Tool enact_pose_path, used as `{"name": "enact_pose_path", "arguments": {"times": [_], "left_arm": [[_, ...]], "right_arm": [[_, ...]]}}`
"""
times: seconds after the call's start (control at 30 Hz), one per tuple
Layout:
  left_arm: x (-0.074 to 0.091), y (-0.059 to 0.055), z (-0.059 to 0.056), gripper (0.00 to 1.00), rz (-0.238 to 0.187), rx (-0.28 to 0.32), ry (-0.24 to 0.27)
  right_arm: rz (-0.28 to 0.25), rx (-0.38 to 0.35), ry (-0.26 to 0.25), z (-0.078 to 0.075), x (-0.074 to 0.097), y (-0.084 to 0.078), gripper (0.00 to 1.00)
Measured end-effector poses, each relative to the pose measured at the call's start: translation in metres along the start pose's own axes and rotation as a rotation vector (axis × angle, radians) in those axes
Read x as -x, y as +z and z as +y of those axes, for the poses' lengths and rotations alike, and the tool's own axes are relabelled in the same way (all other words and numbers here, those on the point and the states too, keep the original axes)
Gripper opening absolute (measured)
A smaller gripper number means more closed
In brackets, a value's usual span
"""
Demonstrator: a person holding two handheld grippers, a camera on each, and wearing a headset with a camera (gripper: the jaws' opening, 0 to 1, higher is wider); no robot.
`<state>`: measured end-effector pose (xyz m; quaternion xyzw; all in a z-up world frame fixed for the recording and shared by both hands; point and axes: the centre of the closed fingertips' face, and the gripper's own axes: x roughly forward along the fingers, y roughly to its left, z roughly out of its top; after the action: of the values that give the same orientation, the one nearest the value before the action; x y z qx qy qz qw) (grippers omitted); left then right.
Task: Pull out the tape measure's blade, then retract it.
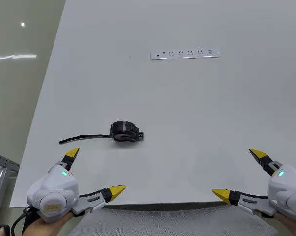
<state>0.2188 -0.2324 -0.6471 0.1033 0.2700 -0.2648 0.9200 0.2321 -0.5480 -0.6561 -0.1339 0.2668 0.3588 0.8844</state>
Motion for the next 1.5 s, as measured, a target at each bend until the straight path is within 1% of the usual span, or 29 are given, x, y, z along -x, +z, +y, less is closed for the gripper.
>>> {"name": "enact_pose_path", "arguments": {"times": [0.3, 0.57, 0.87, 1.23, 1.33, 1.5], "left_arm": [[-0.006, 0.004, 0.003, 0.98, 0.001, 0.005, 0.003], [-0.01, 0.002, 0.006, 0.98, 0.009, 0.007, 0.004], [-0.011, 0.006, 0.009, 0.98, 0.005, -0.003, 0.005], [-0.012, 0.007, 0.007, 0.97, 0.01, -0.017, -0.008], [-0.013, 0.006, 0.005, 0.96, 0.017, -0.021, -0.018], [-0.016, 0.007, 0.004, 0.95, 0.028, -0.036, -0.036]], "right_arm": [[-0.003, -0.014, 0.007, -0.004, -0.007, 0.0, 0.93], [0.002, -0.019, 0.016, -0.005, -0.011, -0.002, 0.93], [-0.002, -0.014, 0.018, -0.007, -0.013, 0.0, 0.93], [0.003, -0.008, 0.019, -0.008, -0.009, 0.001, 0.92], [0.017, -0.002, 0.028, -0.007, -0.009, 0.0, 0.9], [0.024, 0.002, 0.043, -0.007, -0.009, 0.001, 0.88]]}}
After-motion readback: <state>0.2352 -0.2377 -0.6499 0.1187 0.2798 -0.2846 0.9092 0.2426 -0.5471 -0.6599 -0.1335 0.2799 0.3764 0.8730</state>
